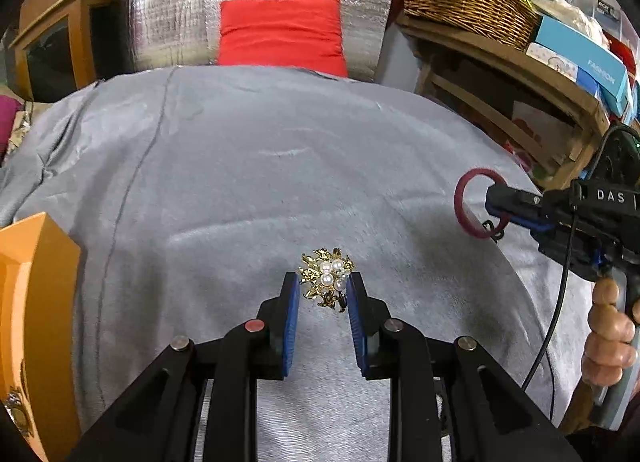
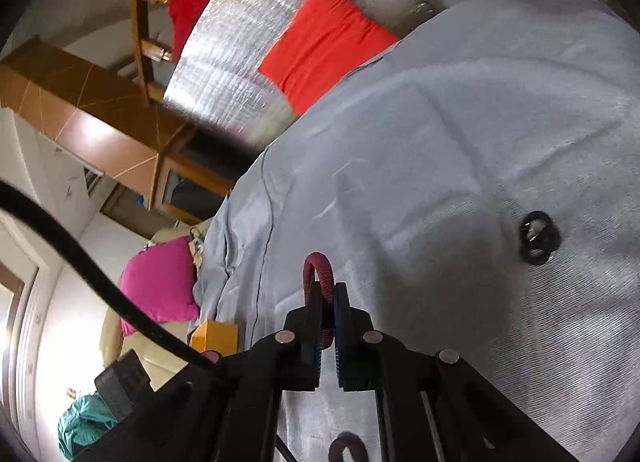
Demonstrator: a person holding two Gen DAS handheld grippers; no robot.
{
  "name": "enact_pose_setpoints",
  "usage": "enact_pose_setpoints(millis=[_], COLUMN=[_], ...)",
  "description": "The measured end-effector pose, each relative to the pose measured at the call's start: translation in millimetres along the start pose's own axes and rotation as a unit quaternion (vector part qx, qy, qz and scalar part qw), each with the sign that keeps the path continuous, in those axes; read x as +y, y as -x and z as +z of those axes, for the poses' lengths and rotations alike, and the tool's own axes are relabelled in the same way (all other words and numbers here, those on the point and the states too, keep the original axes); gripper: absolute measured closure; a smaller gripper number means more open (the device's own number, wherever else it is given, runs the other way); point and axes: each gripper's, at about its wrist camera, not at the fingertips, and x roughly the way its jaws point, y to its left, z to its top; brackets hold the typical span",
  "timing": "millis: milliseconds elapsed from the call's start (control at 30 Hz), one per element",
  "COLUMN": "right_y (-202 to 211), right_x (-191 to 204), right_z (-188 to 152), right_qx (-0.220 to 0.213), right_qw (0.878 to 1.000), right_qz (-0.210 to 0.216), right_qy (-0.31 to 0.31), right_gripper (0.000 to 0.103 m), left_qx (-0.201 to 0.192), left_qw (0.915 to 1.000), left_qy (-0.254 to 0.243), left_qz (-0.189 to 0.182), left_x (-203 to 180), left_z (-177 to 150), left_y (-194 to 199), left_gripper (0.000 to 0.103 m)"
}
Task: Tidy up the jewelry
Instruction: 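Carry the brooch with the left tool while the right tool carries the red hair tie toward the box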
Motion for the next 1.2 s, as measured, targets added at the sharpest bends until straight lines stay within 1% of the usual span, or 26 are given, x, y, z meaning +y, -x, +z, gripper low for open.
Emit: enact_pose_setpoints(millis=[267,500,833,967,1200], right_y=[-7,-10,-22,-25,-30], right_x=[9,19,29,31,31], right_z=[-8,-16,-25,-27,-31], right_qx=[0.011,0.014,0.027,0.032,0.039], right_qw=[1.0,0.999,0.998,0.997,0.996], right_qz=[0.002,-0.006,-0.018,-0.023,-0.03], right_qy=[0.015,0.034,0.062,0.068,0.076], right_gripper=[0.097,0.097,0.097,0.097,0.097], left_qx=[-0.019,-0.032,-0.047,-0.052,-0.057], left_qw=[0.9995,0.9986,0.9969,0.9958,0.9947], left_qy=[0.001,-0.001,0.003,0.003,0.011], left_qz=[0.024,0.041,0.063,0.075,0.085], left_x=[5,10,19,21,27], left_z=[0,1,4,4,5], left_y=[12,22,31,35,39], left_gripper=[0.078,0.078,0.078,0.078,0.078])
